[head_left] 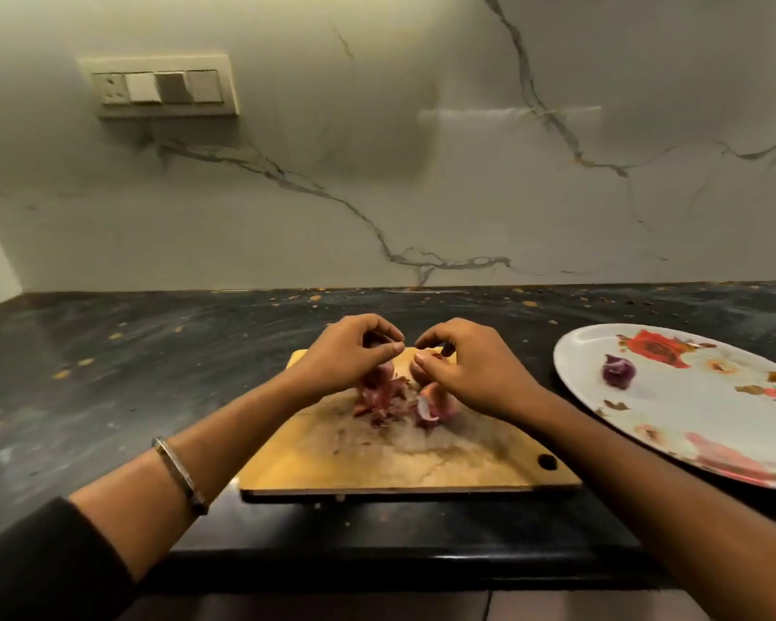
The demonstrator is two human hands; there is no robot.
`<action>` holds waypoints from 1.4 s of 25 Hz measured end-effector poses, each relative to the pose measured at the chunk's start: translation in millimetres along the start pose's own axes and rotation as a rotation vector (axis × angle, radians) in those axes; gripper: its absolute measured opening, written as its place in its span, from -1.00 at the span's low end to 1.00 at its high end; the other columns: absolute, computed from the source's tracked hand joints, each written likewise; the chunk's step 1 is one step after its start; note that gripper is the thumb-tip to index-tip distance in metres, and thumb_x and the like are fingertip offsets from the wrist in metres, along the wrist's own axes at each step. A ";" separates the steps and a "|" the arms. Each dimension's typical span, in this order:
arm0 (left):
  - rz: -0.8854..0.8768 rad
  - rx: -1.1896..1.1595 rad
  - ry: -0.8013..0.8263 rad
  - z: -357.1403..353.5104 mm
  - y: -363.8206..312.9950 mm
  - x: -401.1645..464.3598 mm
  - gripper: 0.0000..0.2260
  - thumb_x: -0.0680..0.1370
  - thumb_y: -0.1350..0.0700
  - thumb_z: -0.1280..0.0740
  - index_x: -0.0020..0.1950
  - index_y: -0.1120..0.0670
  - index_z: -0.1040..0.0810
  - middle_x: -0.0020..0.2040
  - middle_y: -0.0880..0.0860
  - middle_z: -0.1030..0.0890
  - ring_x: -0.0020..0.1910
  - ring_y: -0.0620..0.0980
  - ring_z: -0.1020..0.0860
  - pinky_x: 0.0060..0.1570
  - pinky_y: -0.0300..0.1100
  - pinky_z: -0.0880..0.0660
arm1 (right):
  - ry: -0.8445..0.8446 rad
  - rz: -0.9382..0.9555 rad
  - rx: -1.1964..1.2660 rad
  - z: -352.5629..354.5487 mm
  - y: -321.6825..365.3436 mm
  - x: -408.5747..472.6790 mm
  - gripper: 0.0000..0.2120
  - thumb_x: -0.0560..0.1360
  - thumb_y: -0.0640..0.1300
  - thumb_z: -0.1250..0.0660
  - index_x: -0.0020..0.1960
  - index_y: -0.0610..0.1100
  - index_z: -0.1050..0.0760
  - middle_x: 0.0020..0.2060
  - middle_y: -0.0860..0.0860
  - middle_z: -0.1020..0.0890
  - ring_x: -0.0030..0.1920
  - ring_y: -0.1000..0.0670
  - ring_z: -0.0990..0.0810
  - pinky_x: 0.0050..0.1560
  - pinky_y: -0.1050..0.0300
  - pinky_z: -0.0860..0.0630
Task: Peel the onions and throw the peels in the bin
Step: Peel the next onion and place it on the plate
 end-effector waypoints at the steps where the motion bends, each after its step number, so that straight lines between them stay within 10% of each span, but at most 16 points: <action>1: -0.009 0.018 -0.013 3.9 7.1 -5.1 -0.86 0.57 0.04 -0.40 0.12 -0.08 -0.61 -0.04 -0.13 -0.66 -0.07 -0.24 -0.61 0.00 -0.17 -0.60 | 0.007 0.014 -0.004 -6.8 5.9 1.5 -0.77 0.55 -0.01 -0.38 0.16 -0.04 -0.62 0.05 0.04 -0.62 -0.04 0.11 -0.56 -0.06 0.30 -0.46; 10: 0.064 0.069 0.226 8.7 22.8 -6.8 -0.71 0.63 -0.05 -0.28 0.33 -0.04 -0.52 0.15 -0.02 -0.61 0.10 -0.09 -0.59 0.14 -0.10 -0.55 | 0.071 0.011 0.021 -25.4 17.6 4.8 -0.76 0.54 0.01 -0.40 0.16 -0.04 -0.64 0.01 0.04 -0.66 -0.07 0.12 -0.60 0.00 0.09 -0.61; 19: 0.373 -1.123 0.186 8.9 28.5 8.7 -0.64 0.68 0.03 -0.16 0.28 0.29 -0.49 0.23 0.40 -0.54 0.04 0.21 -0.64 0.11 0.02 -0.56 | -0.016 0.041 0.251 -26.1 8.7 41.4 -0.76 0.50 -0.10 -0.48 0.16 -0.04 -0.64 -0.05 0.10 -0.69 -0.05 0.15 -0.65 0.04 0.11 -0.63; 35: 0.312 -1.056 0.081 8.2 39.4 0.4 -0.50 0.49 -0.08 -0.33 0.31 0.22 -0.48 0.15 0.28 -0.63 0.04 0.13 -0.64 -0.12 -0.16 -0.62 | 0.118 0.118 0.302 -36.9 15.5 48.7 -0.83 0.54 -0.29 -0.38 -0.14 -0.05 -0.50 -0.19 0.06 -0.56 -0.16 0.06 -0.53 -0.16 0.16 -0.50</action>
Point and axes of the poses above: each hand's wrist, its own x-axis towards the middle knuckle, its own z-axis out of the back of the hand, y = z × x, the point moved 1 cm from there along x, towards the middle knuckle
